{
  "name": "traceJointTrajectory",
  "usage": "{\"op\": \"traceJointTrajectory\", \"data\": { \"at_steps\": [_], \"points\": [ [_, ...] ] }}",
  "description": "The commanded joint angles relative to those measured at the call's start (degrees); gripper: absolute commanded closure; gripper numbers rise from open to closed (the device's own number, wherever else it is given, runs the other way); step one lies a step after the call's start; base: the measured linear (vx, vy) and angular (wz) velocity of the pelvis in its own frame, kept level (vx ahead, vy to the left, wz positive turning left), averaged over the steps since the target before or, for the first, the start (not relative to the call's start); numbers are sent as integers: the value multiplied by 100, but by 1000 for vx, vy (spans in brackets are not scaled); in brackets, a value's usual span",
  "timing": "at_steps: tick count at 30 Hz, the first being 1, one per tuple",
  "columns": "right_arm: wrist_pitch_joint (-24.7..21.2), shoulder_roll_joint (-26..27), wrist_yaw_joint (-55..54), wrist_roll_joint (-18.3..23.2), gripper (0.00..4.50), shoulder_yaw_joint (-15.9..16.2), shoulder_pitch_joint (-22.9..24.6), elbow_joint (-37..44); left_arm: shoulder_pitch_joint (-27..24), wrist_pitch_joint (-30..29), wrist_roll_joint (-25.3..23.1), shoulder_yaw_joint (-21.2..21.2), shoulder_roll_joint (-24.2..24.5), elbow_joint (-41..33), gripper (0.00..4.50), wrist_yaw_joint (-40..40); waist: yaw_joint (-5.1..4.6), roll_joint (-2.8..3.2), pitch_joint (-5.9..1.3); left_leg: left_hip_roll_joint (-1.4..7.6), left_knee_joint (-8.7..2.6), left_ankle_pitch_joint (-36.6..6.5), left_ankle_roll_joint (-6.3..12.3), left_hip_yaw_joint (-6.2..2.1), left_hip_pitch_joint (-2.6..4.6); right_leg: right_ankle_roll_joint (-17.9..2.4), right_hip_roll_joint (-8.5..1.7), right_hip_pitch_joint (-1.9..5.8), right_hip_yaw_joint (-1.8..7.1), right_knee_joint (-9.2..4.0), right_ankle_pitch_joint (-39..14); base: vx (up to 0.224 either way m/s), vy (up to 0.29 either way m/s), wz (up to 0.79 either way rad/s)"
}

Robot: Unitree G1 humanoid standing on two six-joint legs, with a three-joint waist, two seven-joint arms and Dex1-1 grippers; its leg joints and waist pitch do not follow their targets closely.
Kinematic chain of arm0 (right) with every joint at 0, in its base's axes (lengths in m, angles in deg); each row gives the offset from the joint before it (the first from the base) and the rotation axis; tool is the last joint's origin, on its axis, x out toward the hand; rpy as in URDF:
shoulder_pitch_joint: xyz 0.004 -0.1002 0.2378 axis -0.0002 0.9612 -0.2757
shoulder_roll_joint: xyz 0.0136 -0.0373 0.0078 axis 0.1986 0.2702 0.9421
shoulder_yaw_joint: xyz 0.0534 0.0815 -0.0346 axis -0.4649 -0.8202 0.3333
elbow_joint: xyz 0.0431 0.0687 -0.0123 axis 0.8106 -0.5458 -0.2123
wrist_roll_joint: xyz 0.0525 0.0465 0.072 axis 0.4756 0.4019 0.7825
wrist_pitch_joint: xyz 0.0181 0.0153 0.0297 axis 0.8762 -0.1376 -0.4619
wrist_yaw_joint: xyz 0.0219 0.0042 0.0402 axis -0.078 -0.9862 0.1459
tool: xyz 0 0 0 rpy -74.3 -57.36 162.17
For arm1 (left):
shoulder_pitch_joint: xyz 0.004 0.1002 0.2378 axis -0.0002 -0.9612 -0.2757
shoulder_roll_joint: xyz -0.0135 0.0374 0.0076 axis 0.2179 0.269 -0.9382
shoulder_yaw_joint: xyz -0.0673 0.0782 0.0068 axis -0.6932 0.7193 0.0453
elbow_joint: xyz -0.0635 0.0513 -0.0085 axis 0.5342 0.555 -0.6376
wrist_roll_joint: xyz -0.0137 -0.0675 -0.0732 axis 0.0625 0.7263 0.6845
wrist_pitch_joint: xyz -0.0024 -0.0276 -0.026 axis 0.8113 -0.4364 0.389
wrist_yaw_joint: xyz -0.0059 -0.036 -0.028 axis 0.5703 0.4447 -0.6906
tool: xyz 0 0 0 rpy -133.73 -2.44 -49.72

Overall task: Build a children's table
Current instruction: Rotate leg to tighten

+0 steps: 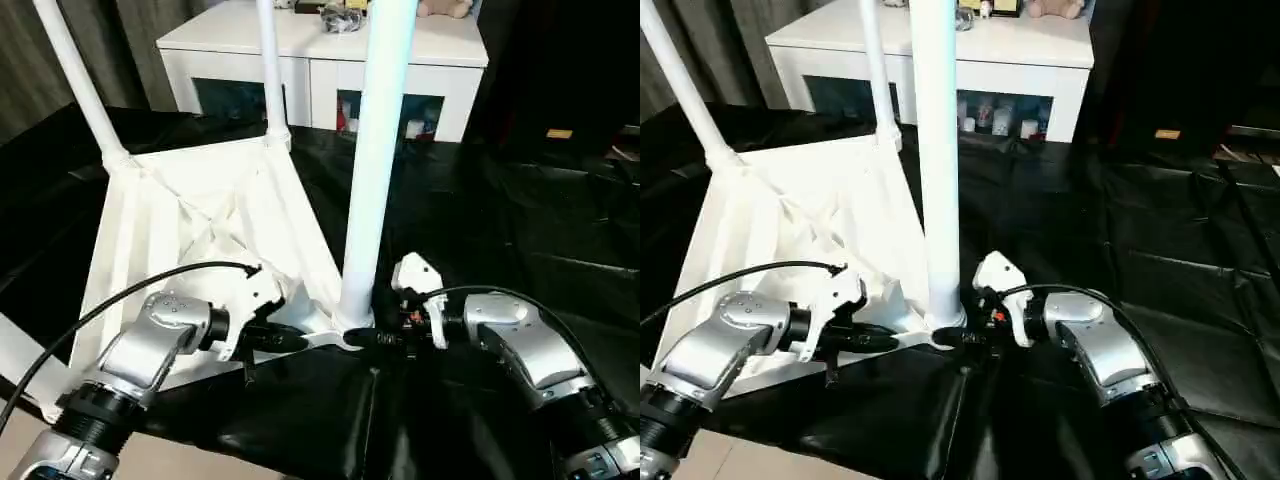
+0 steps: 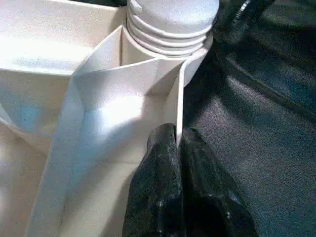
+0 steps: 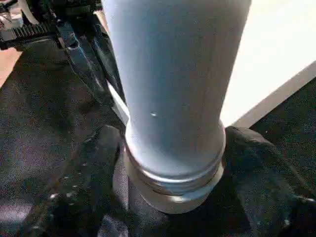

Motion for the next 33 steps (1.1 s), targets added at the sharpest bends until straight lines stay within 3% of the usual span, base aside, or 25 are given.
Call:
{"op": "traceJointTrajectory", "data": {
  "at_steps": [1,8,11,13,15,16,22,25,28,31,32,33],
  "points": [
    [-39,-23,88,43,150,36,29,110,-50,-93,142,91,23,-125,450,-233,1,-50,-321,25,-325,-945,374,61,-3,-1524,-122,324,108,-222,-434,0,0,0],
    [25,170,-149,71,179,-99,31,-6,-80,-87,115,85,-3,-108,450,-162,0,-50,-313,26,-330,-1042,344,58,-2,-1480,-125,320,108,-235,-654,0,0,0],
    [13,503,-816,-20,180,-244,31,-256,-13,48,-81,51,-223,173,450,326,-9,-46,-304,23,-335,-1106,307,60,-2,-1471,-128,304,109,-250,-746,0,0,0],
    [27,773,-1424,-187,180,-302,45,-449,98,128,-284,19,-477,489,450,863,-45,-64,-267,11,-363,-1308,193,53,-23,-1352,-131,296,107,-296,-1185,-26,-2,-1],
    [-9,1096,-2130,-349,180,-381,71,-598,231,142,-449,-43,-798,805,450,1473,-76,-62,-222,-1,-392,-1763,13,46,24,-1037,-147,247,111,-397,-2170,0,0,0],
    [-102,1427,-2866,-466,180,-518,82,-694,354,106,-542,-128,-1114,1042,450,2038,-96,-61,-227,-8,-399,-1844,-86,25,32,-908,-148,249,112,-412,-2386,0,0,0],
    [-156,2050,-4461,-823,181,-813,45,-980,730,61,-727,-437,-1842,1735,450,3499,-137,-68,-231,-51,-410,-2050,-80,-1,38,-521,-132,197,85,-517,-2972,0,0,0],
    [49,2184,-4981,-1111,181,-751,-23,-1124,944,239,-817,-572,-2151,2155,450,4082,-127,-61,-249,-49,-413,-1950,-36,2,29,-515,-125,201,87,-522,-2718,0,0,0],
    [55,2347,-5119,-980,181,-953,-155,-1306,1063,346,-836,-608,-2320,2343,450,4204,-130,-45,-263,-61,-424,-1963,60,-10,-5,-527,-126,227,85,-508,-2572,0,0,0],
    [288,2281,-4753,-848,181,-947,-199,-1247,1023,381,-795,-429,-2245,2203,450,3685,-150,-40,-274,-52,-438,-1955,109,-28,-56,-537,-140,269,70,-489,-2465,0,0,0],
    [346,2208,-4614,-825,163,-928,-194,-1192,957,347,-779,-317,-2155,2069,450,3381,-162,-35,-283,-41,-441,-1819,120,-38,-96,-584,-151,300,69,-466,-2266,0,0,0],
    [358,2196,-4595,-822,157,-926,-194,-1185,946,343,-778,-295,-2139,2049,450,3326,-152,-37,-294,-34,-421,-1709,123,-23,-78,-673,-150,277,79,-453,-2046,0,0,0]
  ]
}}
